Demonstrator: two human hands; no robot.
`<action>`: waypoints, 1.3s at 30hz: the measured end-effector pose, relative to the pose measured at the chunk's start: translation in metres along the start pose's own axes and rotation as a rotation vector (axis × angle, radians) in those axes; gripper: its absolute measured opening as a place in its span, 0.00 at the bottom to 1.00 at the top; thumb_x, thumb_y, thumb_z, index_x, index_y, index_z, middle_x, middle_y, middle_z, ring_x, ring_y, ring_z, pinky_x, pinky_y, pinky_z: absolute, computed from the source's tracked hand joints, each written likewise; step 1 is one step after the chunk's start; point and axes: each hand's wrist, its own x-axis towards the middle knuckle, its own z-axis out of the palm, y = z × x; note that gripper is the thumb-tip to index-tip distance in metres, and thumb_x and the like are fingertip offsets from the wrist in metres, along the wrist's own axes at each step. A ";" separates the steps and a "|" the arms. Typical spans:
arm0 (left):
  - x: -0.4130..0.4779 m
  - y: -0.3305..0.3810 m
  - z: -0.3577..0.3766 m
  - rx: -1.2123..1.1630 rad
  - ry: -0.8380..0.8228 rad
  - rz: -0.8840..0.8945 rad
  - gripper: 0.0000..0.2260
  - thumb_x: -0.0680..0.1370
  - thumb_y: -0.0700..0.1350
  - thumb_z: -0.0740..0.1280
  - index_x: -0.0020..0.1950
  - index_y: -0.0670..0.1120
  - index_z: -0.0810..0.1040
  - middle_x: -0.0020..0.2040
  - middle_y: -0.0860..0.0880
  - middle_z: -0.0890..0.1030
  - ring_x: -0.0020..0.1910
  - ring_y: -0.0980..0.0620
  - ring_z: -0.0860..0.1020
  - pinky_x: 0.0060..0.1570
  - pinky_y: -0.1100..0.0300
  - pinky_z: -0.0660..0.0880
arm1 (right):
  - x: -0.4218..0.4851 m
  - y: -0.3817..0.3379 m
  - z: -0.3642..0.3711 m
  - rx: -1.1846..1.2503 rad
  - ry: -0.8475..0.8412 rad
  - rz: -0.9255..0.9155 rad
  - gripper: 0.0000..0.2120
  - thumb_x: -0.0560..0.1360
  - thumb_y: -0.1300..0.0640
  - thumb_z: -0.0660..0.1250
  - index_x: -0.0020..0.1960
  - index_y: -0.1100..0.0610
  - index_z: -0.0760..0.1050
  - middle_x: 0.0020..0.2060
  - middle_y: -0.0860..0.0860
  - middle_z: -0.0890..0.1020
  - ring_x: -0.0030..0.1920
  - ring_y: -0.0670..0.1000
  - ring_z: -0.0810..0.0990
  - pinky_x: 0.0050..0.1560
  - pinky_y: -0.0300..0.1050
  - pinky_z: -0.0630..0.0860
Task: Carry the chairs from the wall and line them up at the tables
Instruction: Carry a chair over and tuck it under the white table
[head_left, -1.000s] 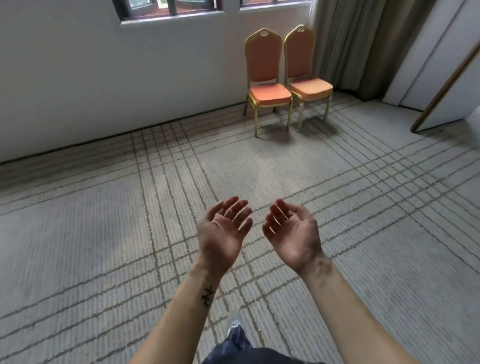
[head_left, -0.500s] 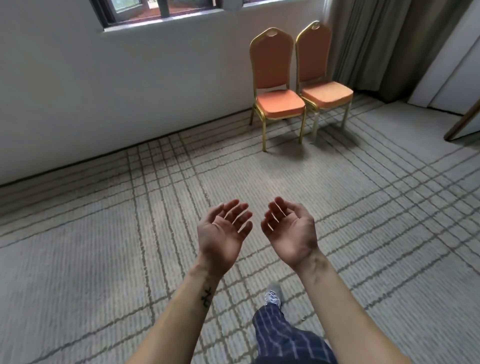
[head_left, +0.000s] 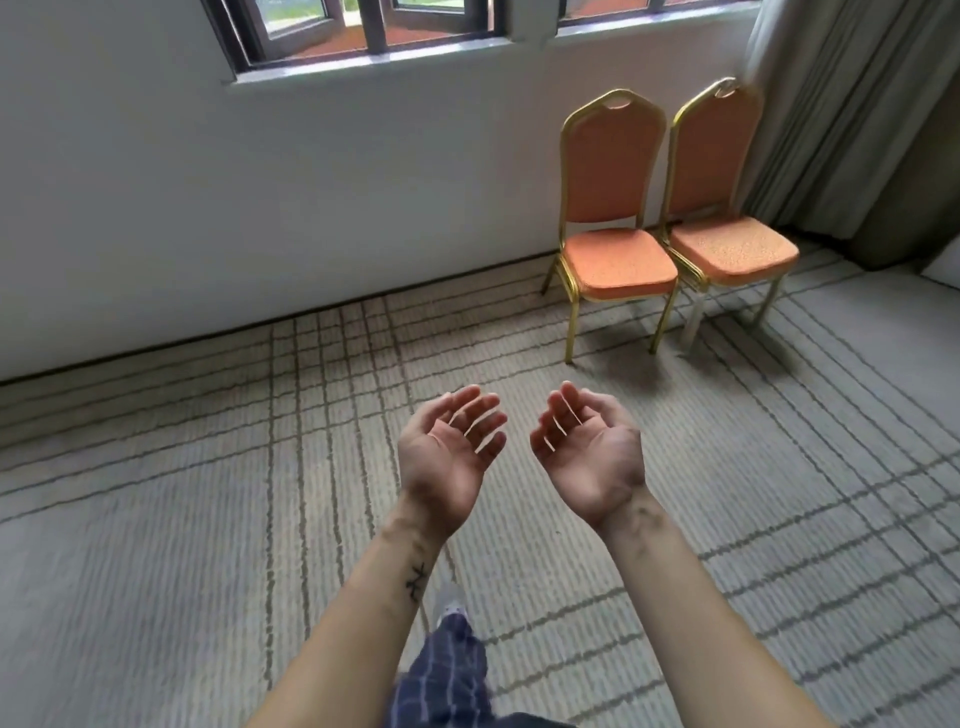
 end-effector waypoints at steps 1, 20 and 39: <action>0.026 0.008 0.001 0.002 0.000 -0.003 0.13 0.80 0.48 0.60 0.55 0.42 0.79 0.50 0.43 0.83 0.45 0.46 0.81 0.48 0.54 0.74 | 0.025 -0.004 0.006 -0.003 0.002 0.009 0.05 0.77 0.55 0.65 0.48 0.55 0.79 0.41 0.50 0.82 0.39 0.49 0.78 0.49 0.43 0.71; 0.428 0.188 0.083 0.069 -0.097 -0.120 0.15 0.81 0.49 0.59 0.55 0.41 0.81 0.50 0.42 0.83 0.46 0.45 0.81 0.54 0.50 0.73 | 0.400 -0.101 0.178 -0.051 0.099 -0.075 0.06 0.77 0.55 0.65 0.50 0.56 0.78 0.41 0.51 0.82 0.40 0.49 0.78 0.49 0.43 0.73; 0.793 0.274 0.247 0.106 0.016 -0.100 0.15 0.80 0.50 0.59 0.57 0.43 0.81 0.50 0.44 0.83 0.47 0.46 0.80 0.51 0.52 0.72 | 0.773 -0.314 0.257 0.118 0.015 -0.062 0.07 0.76 0.55 0.63 0.48 0.55 0.79 0.41 0.51 0.82 0.38 0.50 0.79 0.47 0.45 0.72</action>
